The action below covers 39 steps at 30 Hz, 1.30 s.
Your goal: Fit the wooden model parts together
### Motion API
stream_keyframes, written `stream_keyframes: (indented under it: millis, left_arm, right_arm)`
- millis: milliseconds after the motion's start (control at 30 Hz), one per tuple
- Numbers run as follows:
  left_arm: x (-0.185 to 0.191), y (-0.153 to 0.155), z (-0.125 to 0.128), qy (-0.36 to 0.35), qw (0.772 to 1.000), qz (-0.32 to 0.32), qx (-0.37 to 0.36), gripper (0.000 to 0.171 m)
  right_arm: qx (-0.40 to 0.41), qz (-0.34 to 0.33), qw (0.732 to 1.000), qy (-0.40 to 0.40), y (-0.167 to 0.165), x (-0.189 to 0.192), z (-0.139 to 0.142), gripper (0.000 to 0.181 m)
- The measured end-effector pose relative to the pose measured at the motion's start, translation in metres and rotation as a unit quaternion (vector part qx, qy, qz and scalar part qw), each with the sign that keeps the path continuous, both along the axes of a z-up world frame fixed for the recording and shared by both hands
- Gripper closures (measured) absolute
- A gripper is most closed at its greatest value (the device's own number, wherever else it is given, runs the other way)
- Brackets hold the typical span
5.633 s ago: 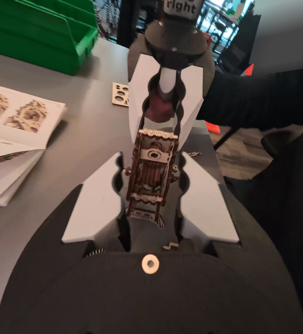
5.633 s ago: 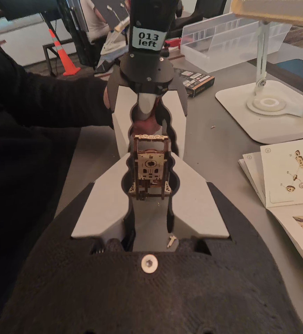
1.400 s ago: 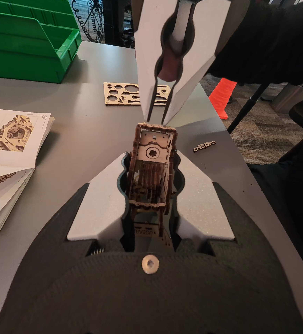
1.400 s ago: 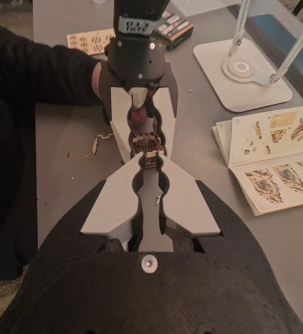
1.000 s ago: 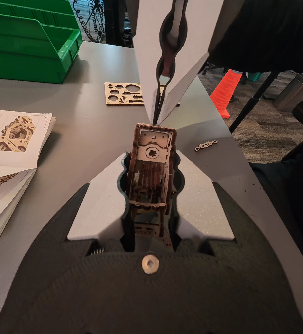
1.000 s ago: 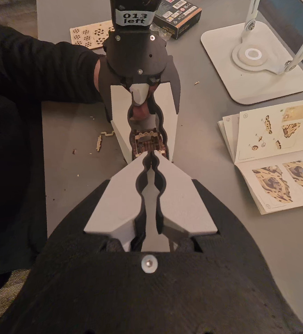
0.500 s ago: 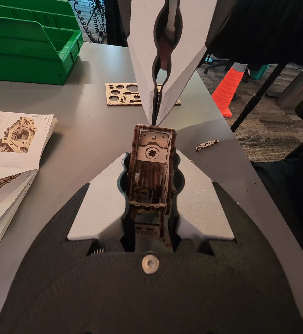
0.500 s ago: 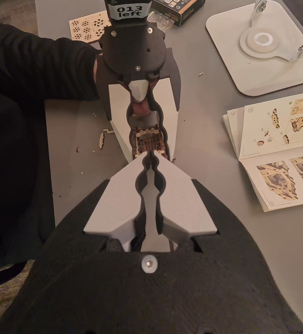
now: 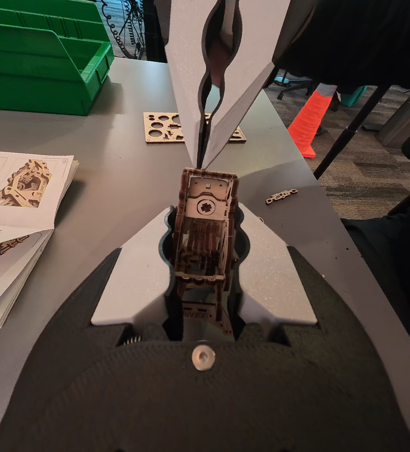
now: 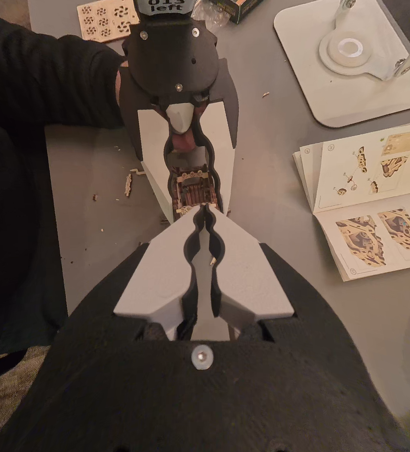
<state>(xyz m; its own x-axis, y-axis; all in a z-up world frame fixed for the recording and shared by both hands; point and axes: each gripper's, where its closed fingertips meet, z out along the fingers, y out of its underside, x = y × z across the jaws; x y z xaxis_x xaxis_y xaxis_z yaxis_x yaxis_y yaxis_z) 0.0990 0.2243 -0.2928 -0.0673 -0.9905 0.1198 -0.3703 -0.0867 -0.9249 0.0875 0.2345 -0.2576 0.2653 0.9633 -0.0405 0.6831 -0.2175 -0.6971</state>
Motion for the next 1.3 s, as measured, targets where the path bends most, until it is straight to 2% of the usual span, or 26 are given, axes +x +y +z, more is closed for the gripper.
stream_keyframes:
  millis: [600,800,967,1300]
  left_arm:
    - [0.0,0.0,0.0,0.012,1.0,0.004,0.017,0.129]
    - [0.0,0.0,0.0,0.005,1.0,0.002,0.01,0.128]
    - [-0.001,0.002,0.0,0.004,1.0,0.005,0.011,0.128]
    - [0.0,0.002,0.0,0.007,1.0,0.003,0.011,0.128]
  right_arm:
    - [-0.022,0.025,0.99,-0.138,-0.001,0.0,-0.003,0.181]
    - [-0.018,-0.001,0.994,-0.106,0.005,0.005,0.001,0.181]
    - [-0.034,0.013,0.998,-0.051,-0.011,-0.002,0.01,0.181]
    - [-0.032,0.015,0.998,-0.052,-0.016,-0.005,0.0,0.181]
